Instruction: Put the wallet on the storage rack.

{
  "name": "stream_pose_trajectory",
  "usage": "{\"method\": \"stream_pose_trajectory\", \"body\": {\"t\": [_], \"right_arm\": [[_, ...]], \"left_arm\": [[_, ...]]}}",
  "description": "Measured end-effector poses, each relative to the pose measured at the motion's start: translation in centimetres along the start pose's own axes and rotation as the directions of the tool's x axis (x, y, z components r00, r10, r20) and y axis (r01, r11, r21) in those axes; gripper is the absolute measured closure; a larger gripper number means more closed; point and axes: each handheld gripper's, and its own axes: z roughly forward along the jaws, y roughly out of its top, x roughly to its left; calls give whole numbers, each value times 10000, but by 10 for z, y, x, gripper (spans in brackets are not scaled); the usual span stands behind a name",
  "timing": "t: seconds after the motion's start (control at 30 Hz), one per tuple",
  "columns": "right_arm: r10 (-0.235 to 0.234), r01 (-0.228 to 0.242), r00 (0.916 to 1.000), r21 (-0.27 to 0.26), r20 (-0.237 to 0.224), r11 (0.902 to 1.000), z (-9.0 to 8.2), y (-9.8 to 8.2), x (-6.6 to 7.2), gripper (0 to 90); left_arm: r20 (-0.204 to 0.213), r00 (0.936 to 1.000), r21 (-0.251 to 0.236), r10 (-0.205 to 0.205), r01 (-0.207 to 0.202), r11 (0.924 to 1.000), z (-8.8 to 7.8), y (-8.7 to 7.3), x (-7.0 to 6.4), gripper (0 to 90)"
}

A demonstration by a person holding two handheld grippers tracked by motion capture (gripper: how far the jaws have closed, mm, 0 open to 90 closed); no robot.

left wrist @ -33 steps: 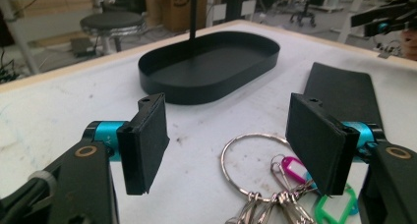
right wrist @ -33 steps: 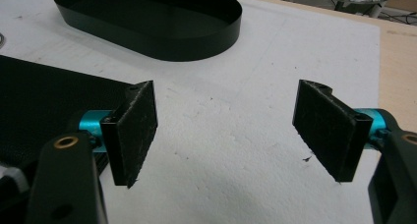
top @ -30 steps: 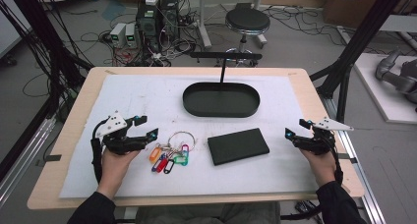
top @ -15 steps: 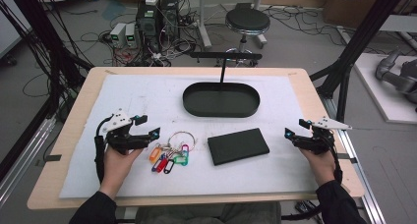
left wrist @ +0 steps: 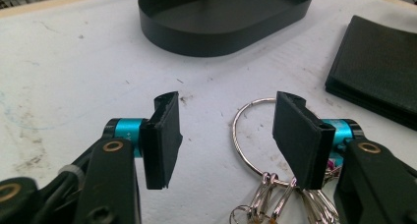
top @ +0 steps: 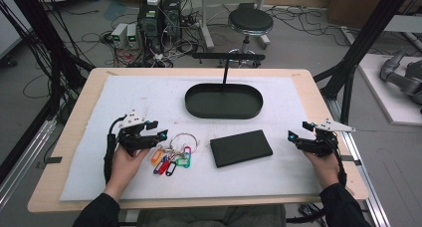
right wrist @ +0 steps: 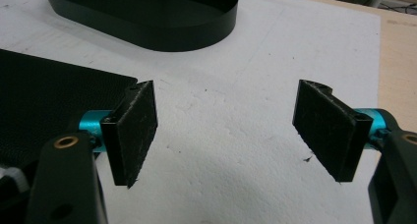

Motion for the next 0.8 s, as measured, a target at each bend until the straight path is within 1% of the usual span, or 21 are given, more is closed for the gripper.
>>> {"method": "stream_pose_trajectory", "body": {"t": [0.03, 0.07, 0.1, 0.17, 0.2, 0.33, 0.57, 0.6, 0.7, 0.8], "right_arm": [[-25, 25, 10000, -19, -8, 10000, 0, 0, 0, 252], [-21, 21, 10000, -12, -12, 10000, 0, 0, 0, 252], [-40, 40, 10000, -17, -14, 10000, 0, 0, 0, 252], [-23, 23, 10000, 14, -21, 10000, 0, 0, 0, 252], [-51, 51, 10000, 3, -26, 10000, 1, 0, 0, 252], [-62, 62, 10000, 29, -30, 10000, 1, -1, 0, 252], [-67, 67, 9999, 44, -95, 10000, 1, -1, 1, 253], [-77, 78, 9999, 79, -132, 9999, 1, -1, 2, 254], [-241, 244, 9995, 143, -199, 9996, 4, -1, 4, 260], [-303, 307, 9992, 173, -244, 9994, 4, -1, 5, 265]], "left_arm": [[3, 10000, 139, -19, 19, 9999, 4, 0, -1, 458], [3, 10000, 139, -19, 19, 9999, 4, 0, -1, 474], [73, 10000, 327, 1, -3, 9995, 9, 1, -1, 481], [69, 10000, 445, 60, -63, 9990, 14, 2, -3, 499], [69, 10000, 445, 60, -63, 9990, 14, 2, -3, 513], [88, 9997, 856, 234, -241, 9960, 27, 4, -9, 533], [194, 9992, 939, 348, -364, 9949, 32, 6, -15, 534], [214, 9993, 907, 293, -311, 9954, 32, 6, -16, 534], [397, 9988, 864, 295, -329, 9957, 34, 9, -21, 549], [593, 9976, 837, 358, -407, 9957, 37, 11, -28, 550]]}}
